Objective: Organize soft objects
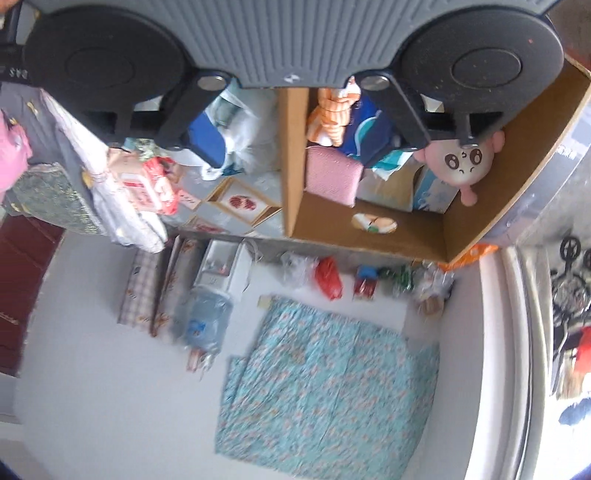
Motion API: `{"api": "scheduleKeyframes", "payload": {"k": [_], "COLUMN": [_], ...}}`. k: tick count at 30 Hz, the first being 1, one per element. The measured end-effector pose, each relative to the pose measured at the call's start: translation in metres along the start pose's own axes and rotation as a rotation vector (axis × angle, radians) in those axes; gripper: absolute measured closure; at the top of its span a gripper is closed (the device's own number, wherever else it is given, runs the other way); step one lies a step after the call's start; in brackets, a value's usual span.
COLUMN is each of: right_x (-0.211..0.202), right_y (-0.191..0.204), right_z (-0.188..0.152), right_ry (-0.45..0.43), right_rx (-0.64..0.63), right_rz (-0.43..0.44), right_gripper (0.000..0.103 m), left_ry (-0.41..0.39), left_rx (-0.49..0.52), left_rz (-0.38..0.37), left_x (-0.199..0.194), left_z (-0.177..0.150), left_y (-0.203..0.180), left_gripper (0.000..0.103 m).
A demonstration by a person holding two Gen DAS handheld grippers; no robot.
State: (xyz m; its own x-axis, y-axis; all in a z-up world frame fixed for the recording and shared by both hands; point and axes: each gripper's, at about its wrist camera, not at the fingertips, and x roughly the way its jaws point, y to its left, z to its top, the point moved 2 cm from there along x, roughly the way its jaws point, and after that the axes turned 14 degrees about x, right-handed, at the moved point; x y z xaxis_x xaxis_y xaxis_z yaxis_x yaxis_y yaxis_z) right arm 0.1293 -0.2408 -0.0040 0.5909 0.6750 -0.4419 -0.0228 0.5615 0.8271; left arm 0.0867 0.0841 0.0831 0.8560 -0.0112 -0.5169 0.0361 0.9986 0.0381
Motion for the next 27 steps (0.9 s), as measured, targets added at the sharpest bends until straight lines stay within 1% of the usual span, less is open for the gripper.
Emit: {"api": "scheduleKeyframes", "payload": {"k": [2,5,6,8,13,16,18,22,25,27], "right_x": [-0.011,-0.028,-0.034,-0.043,-0.066,-0.078,-0.082,-0.078,-0.065,-0.051], "right_y": [-0.006,-0.011,-0.013,-0.017,-0.028,-0.036,-0.043,-0.055,-0.068,-0.077], "right_z": [-0.001,-0.003,-0.003,-0.003,-0.004,-0.001,0.005,0.026,0.047,0.063], "right_ry": [-0.029,-0.070,-0.083,-0.105,-0.165,-0.204,-0.220,-0.235,-0.218,-0.192], "right_rx": [0.003,0.004,0.006,0.013,0.032,0.045,0.054,0.077,0.109,0.136], "right_rz": [-0.004,-0.006,-0.004,0.003,0.017,0.000,-0.018,-0.089,-0.146,-0.166], "right_gripper": [0.032,0.031,0.031,0.030,0.030,0.030,0.030,0.030,0.030,0.031], "left_ry": [-0.054,-0.117,-0.136,-0.161,-0.174,-0.161,-0.149,-0.119,-0.111,-0.107], "left_rx": [0.021,0.069,0.091,0.125,0.249,0.319,0.385,0.506,0.573,0.607], "left_rz": [-0.012,-0.016,-0.018,-0.028,-0.100,-0.156,-0.198,-0.256,-0.281,-0.280], "left_x": [-0.014,-0.030,-0.036,-0.042,-0.042,-0.030,-0.018,0.017,0.042,0.060], "left_z": [-0.007,-0.017,-0.021,-0.027,-0.037,-0.041,-0.044,-0.050,-0.054,-0.056], "left_y": [-0.012,-0.033,-0.043,-0.062,-0.114,-0.144,-0.166,-0.205,-0.230,-0.242], "left_gripper": [0.019,0.013,0.013,0.012,0.011,0.011,0.011,0.011,0.012,0.013]}}
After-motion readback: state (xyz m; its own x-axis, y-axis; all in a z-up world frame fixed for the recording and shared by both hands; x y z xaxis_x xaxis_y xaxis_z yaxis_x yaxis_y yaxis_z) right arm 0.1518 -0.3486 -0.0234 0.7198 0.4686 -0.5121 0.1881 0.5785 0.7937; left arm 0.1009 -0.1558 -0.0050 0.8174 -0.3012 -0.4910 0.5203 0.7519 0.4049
